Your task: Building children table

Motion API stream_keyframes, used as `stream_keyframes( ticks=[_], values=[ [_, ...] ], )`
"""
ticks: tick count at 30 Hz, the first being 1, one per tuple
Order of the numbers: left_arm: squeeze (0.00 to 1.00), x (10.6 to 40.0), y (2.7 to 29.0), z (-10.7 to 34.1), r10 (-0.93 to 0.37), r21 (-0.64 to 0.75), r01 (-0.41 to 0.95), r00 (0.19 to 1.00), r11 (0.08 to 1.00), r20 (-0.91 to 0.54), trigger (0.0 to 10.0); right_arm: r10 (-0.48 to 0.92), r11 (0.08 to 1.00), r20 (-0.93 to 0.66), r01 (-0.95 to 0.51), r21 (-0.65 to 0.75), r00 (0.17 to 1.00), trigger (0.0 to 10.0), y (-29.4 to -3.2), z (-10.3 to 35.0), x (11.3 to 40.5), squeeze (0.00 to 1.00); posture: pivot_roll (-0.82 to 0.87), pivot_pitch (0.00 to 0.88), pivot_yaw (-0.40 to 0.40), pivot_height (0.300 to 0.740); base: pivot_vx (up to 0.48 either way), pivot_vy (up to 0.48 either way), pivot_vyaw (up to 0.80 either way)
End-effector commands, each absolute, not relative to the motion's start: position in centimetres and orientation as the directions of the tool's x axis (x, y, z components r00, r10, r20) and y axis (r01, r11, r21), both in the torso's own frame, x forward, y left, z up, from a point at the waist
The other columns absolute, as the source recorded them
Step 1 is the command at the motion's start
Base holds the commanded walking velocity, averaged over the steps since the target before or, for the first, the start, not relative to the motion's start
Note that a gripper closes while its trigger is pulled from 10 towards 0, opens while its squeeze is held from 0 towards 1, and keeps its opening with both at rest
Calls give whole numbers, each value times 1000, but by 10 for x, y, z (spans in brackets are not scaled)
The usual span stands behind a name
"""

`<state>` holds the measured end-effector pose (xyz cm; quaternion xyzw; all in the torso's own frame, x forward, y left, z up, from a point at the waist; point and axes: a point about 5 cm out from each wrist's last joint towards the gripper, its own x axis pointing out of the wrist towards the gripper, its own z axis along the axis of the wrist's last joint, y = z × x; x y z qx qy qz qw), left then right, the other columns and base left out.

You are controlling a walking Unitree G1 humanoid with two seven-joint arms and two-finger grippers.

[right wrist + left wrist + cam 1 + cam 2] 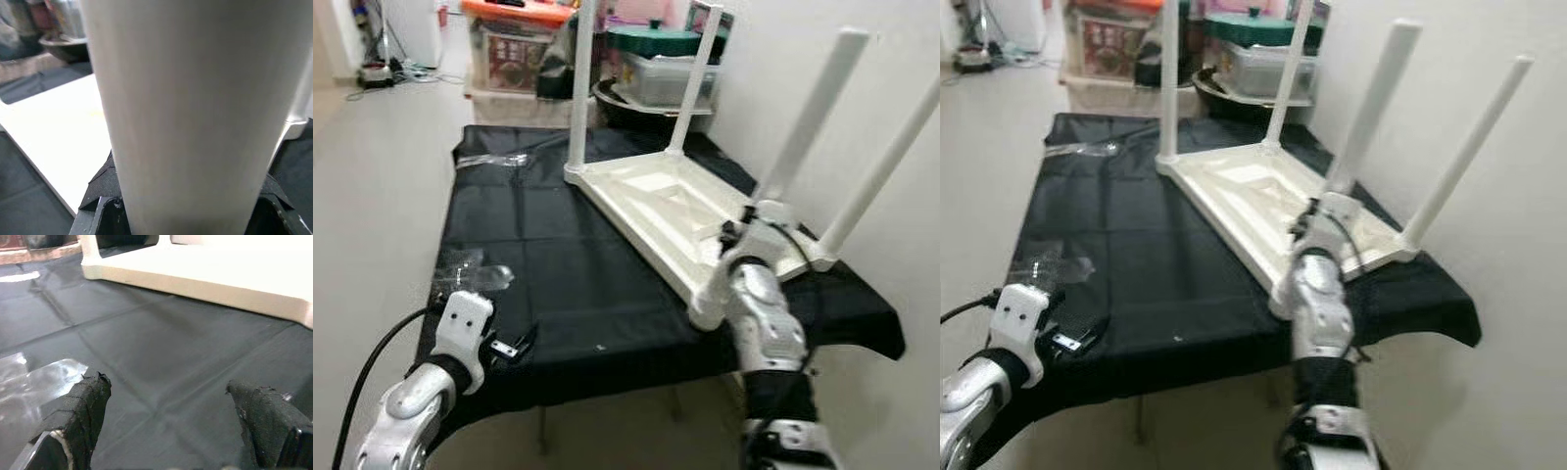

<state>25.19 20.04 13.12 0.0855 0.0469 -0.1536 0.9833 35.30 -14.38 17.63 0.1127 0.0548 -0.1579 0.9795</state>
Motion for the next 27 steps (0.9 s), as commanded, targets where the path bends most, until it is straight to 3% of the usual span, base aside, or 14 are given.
stream_keyframes(
  ticks=[1,7,8,12,13,22,27],
  values=[
    [0,253,197,132,-294,157,309,949,938,-111,10000,-278,915,-261,338,222,924,0,-129,158,353,0,128,0,-147,740,0,0,0],
    [0,254,196,132,-293,154,307,950,939,-108,10000,-241,925,-269,304,229,933,0,-119,164,355,0,123,0,-150,740,0,0,0],
    [0,254,195,132,-293,153,307,950,939,-107,10000,-203,932,-291,276,236,935,10000,-116,165,354,0,123,0,-150,740,0,0,0],
    [0,254,193,130,-294,148,308,950,940,-107,10000,-152,942,-302,231,245,941,10000,-115,166,353,0,119,0,-148,740,0,0,0],
    [0,254,192,130,-297,146,310,949,939,-108,10000,-155,937,-294,235,259,943,10000,-117,169,350,1000,119,0,-148,740,0,0,0],
    [0,257,193,131,-305,151,319,946,936,-109,10000,-163,930,-169,209,303,972,10000,-145,201,352,1000,107,0,-137,740,0,0,0],
    [0,257,192,130,-308,153,322,945,934,-110,10000,-157,950,-103,179,257,982,10000,-158,219,349,1000,94,0,-130,740,0,0,0]
  ],
)
